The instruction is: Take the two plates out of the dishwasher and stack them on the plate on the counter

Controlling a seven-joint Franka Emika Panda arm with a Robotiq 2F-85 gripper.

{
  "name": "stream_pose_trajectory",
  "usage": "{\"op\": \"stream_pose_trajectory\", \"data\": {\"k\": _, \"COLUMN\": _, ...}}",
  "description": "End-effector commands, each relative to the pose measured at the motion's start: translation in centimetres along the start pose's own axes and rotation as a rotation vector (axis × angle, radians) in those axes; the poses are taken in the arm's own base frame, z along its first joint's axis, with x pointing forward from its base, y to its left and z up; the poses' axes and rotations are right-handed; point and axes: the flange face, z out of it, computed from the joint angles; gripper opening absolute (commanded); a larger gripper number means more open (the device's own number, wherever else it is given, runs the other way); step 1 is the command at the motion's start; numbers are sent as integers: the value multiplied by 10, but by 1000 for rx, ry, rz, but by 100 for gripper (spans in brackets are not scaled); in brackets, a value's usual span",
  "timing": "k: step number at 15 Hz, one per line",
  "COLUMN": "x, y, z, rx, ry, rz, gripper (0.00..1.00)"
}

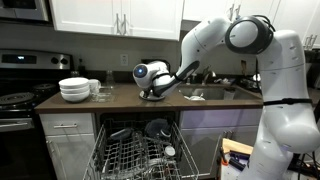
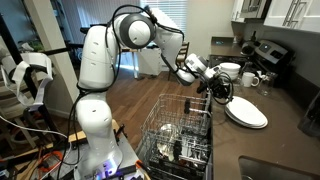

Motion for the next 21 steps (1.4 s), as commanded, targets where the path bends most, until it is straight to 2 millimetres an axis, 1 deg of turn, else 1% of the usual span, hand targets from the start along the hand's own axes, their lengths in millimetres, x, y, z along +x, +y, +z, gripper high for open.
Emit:
{"op": "stream_pose_trajectory", "data": {"k": 1, "x": 4, "y": 3, "z": 5, "rx": 33, "ry": 18, "rz": -3, "gripper": 2}}
{"op": "stream_pose_trajectory", "data": {"k": 3, "x": 4, "y": 4, "z": 7, "rx": 36, "ry": 17, "rz": -1, "gripper": 2}}
{"op": "stream_pose_trajectory", "data": {"k": 4, "x": 4, "y": 5, "z": 8, "rx": 36, "ry": 13, "rz": 1, "gripper": 7}}
{"op": "stream_pose_trajectory", "data": {"k": 7, "x": 4, "y": 5, "z": 12, "rx": 42, "ry": 9, "rz": 7, "gripper": 5}}
{"op": "stream_pose_trajectory", "data": {"k": 8, "x": 4, "y": 7, "z": 13, "rx": 43, "ry": 7, "rz": 11, "gripper": 7}}
{"op": "stream_pose_trajectory", "data": {"k": 9, "x": 4, "y": 8, "z": 15, "rx": 44, "ry": 6, "rz": 14, "gripper": 6}}
{"op": "stream_pose_trajectory", "data": {"k": 10, "x": 4, "y": 8, "z": 19, "rx": 50, "ry": 1, "rz": 16, "gripper": 4}}
{"op": "stream_pose_trajectory", "data": {"k": 13, "x": 4, "y": 16, "z": 31, "rx": 65, "ry": -4, "rz": 29, "gripper": 8}}
{"op": "stream_pose_trajectory", "data": {"k": 14, "x": 4, "y": 17, "z": 34, "rx": 75, "ry": -4, "rz": 30, "gripper": 7}}
{"op": "stream_pose_trajectory", "data": {"k": 15, "x": 3, "y": 18, "z": 38, "rx": 89, "ry": -8, "rz": 35, "gripper": 10}}
{"op": "stream_pose_trajectory", "data": {"k": 16, "x": 4, "y": 20, "z": 40, "rx": 94, "ry": -10, "rz": 36, "gripper": 19}}
{"op": "stream_pose_trajectory", "data": {"k": 17, "x": 3, "y": 19, "z": 43, "rx": 110, "ry": -13, "rz": 39, "gripper": 22}}
{"op": "stream_pose_trajectory", "data": {"k": 18, "x": 2, "y": 18, "z": 46, "rx": 121, "ry": -16, "rz": 43, "gripper": 22}}
{"op": "stream_pose_trajectory", "data": {"k": 19, "x": 1, "y": 16, "z": 49, "rx": 133, "ry": -21, "rz": 45, "gripper": 27}}
{"op": "stream_pose_trajectory", "data": {"k": 21, "x": 1, "y": 13, "z": 53, "rx": 150, "ry": -25, "rz": 48, "gripper": 24}}
